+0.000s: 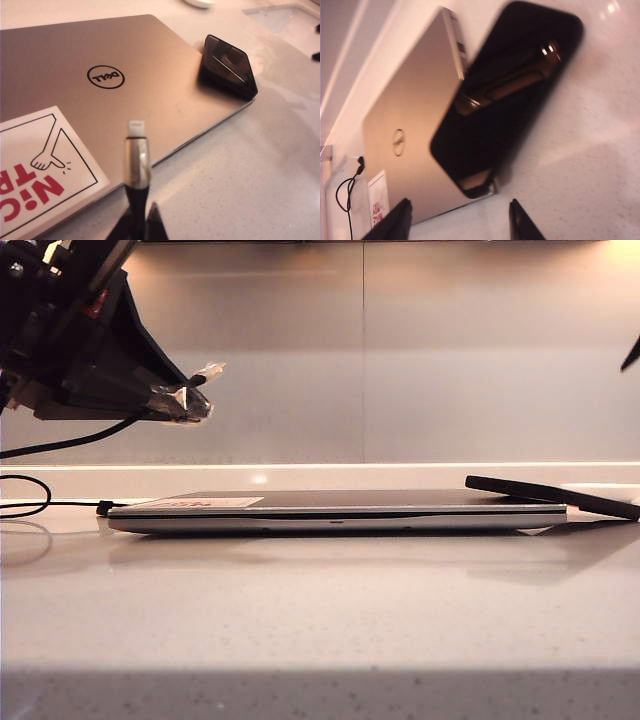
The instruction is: Pick up the charging cable and the phone, plug the charging cable into the charging port on the phone, and finally place them back on the table.
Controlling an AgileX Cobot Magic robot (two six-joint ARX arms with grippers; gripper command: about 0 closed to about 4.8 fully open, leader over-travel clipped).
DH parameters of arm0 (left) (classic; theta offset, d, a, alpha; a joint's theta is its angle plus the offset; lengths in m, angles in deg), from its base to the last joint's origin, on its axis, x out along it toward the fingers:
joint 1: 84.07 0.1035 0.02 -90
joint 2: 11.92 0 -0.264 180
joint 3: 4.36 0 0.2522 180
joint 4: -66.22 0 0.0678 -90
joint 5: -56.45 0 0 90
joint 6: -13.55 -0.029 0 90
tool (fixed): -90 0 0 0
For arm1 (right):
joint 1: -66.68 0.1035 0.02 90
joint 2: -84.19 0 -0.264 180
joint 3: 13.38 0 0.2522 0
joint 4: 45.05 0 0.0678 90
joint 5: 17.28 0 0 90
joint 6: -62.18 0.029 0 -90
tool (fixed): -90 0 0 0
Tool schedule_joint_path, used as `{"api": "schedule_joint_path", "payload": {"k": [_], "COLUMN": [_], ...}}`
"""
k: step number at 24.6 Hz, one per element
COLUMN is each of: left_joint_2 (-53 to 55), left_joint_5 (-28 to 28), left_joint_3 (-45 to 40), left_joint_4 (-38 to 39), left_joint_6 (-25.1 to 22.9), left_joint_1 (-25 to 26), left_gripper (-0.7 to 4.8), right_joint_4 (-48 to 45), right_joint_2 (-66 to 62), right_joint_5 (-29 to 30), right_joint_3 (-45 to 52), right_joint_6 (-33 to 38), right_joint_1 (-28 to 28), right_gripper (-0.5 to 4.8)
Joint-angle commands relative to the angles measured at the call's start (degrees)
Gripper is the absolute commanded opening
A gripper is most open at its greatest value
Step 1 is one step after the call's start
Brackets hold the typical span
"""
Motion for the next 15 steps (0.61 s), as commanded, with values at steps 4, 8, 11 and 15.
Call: {"api": "schedule_joint_path", "payload": {"k": [4, 8, 11, 15], "left_joint_2": [-0.1, -0.1, -0.1, -0.1], "left_joint_5": [0.2, 0.2, 0.2, 0.2], "left_joint_3": [0.3, 0.3, 0.3, 0.3], "left_joint_4": [-1.2, -1.2, -1.2, -1.2], "left_joint_6": [0.1, 0.1, 0.1, 0.1], "left_joint_1": [0.0, 0.0, 0.0, 0.0], "left_gripper": [-0.06, -0.06, -0.07, -0.06], "right_joint_4": [-4.3, -9.8, -11.9, -13.7], "right_joint_2": [-8.3, -13.5, -16.4, -20.3], "right_joint_5": [2.8, 3.6, 4.6, 6.0], "right_joint_3": [-0.3, -0.2, -0.2, -0.2], "right_joint_6": [1.2, 5.5, 6.9, 8.2], "right_joint_1": [-0.5, -0.5, -0.5, -0.4], "right_gripper": [3.8, 3.78, 3.77, 3.64]}}
